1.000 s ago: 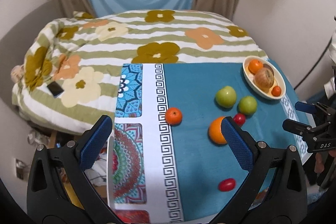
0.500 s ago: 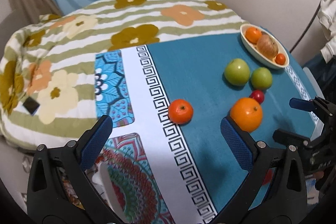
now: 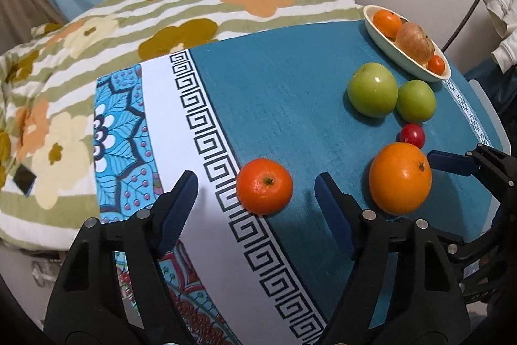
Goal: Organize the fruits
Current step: 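Grasp the small tangerine with the left tool while the right grasps the orange, then release the tangerine into the bowl with the left tool while the right carries the orange, then lower the large orange into the bowl and open the right tool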
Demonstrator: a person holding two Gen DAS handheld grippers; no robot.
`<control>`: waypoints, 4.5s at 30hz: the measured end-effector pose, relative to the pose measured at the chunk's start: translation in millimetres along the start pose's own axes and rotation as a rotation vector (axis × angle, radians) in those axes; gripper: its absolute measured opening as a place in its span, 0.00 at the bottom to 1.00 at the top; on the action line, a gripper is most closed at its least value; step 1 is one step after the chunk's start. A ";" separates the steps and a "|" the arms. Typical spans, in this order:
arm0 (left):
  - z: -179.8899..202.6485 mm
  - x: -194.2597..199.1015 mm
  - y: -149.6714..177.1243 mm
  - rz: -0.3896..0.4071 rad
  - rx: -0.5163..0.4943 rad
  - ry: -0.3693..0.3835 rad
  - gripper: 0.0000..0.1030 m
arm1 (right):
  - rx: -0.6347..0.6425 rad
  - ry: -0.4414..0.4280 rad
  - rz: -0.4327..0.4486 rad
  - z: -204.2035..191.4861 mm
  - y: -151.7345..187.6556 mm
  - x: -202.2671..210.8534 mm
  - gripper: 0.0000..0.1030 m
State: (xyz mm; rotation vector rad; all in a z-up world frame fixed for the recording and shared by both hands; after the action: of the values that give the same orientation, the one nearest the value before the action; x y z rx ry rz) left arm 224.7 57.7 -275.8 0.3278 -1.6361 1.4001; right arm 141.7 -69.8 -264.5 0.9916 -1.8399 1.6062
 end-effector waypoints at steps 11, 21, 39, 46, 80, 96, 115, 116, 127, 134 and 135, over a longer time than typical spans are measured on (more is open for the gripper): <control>2.1 -13.3 10.3 -0.044 -0.018 0.009 0.47 | 0.003 -0.016 -0.011 -4.5 -1.4 -9.3 0.74; 4.2 -9.1 14.7 -0.036 -0.020 0.011 0.42 | 0.000 -0.016 -0.015 -3.0 -1.0 -12.8 0.67; 1.9 15.7 21.8 -0.022 0.031 -0.016 0.42 | 0.023 -0.004 -0.003 2.8 -1.5 -8.7 0.56; 3.3 43.3 13.9 0.010 0.056 -0.031 0.42 | 0.024 -0.015 0.026 3.6 -8.8 12.8 0.56; 229.0 41.1 -116.2 0.142 0.101 -0.010 0.42 | 0.052 -0.024 0.099 217.4 -62.6 114.1 0.56; 295.7 -68.3 -120.6 0.052 0.140 -0.005 0.42 | 0.050 -0.059 0.078 304.7 -74.4 83.5 0.56; 298.1 -75.9 -128.9 0.059 0.127 -0.032 1.00 | 0.040 -0.099 0.072 317.2 -88.4 65.8 0.56; 295.4 -73.9 -129.3 0.057 0.127 -0.043 1.00 | 0.041 -0.101 0.072 317.2 -89.8 65.6 0.56; 266.5 -46.9 -127.0 0.063 0.167 -0.116 1.00 | 0.063 -0.156 0.044 303.5 -101.2 46.9 0.56; 246.6 -40.3 -118.7 0.067 0.220 -0.155 1.00 | 0.077 -0.192 0.001 290.3 -96.2 19.7 0.56; 244.7 -40.7 -116.7 0.066 0.225 -0.159 1.00 | 0.074 -0.196 -0.003 289.7 -96.3 17.5 0.56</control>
State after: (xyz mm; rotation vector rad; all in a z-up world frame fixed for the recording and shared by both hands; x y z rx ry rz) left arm 215.1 -209.2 -213.8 0.5317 -1.6302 1.6486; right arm 233.5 -360.7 -243.6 1.2225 -1.9161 1.6353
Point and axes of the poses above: each gripper's, at about its wrist camera, not at the fingertips, and x roughly against the way its jaws point, z to its right, y to its underside, the point moved 7 cm from there along -x, roughly the way its jaws point, and after that the axes turned 9 degrees about z, right-handed, at the moved point
